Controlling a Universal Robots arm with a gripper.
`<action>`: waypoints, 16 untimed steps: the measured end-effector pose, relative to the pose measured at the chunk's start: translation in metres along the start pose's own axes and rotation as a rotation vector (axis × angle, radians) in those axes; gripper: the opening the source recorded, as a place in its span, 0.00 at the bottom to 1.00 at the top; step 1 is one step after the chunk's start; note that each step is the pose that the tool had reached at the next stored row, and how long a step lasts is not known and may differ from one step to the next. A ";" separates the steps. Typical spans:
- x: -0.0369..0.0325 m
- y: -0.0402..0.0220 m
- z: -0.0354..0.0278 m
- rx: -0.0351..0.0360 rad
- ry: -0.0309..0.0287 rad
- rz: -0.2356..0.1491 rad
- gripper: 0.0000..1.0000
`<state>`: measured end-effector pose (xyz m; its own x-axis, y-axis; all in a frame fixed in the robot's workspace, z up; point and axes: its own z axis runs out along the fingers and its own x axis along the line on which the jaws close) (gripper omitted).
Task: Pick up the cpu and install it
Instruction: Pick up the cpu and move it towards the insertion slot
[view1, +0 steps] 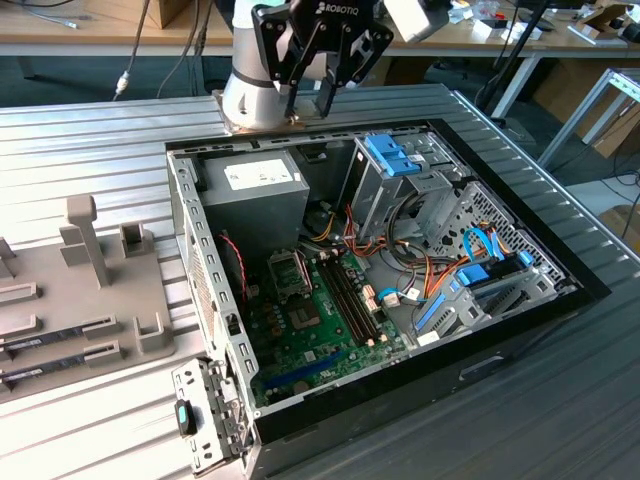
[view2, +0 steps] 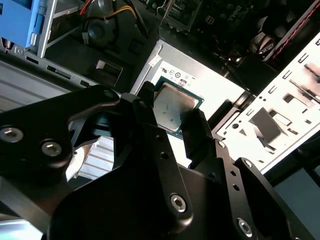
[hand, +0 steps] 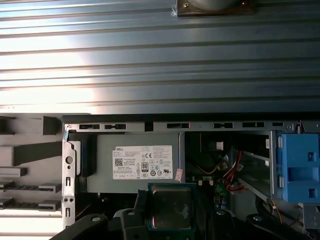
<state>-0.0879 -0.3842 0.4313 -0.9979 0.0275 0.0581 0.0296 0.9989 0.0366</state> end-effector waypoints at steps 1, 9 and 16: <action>-0.0010 0.0000 0.0000 -0.0001 0.0001 0.000 0.47; -0.0171 0.0005 0.0000 0.0000 0.0022 0.000 0.47; -0.0208 -0.0031 0.0011 -0.0001 0.0027 0.000 0.47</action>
<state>-0.0673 -0.3878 0.4289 -0.9978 0.0275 0.0608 0.0298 0.9989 0.0366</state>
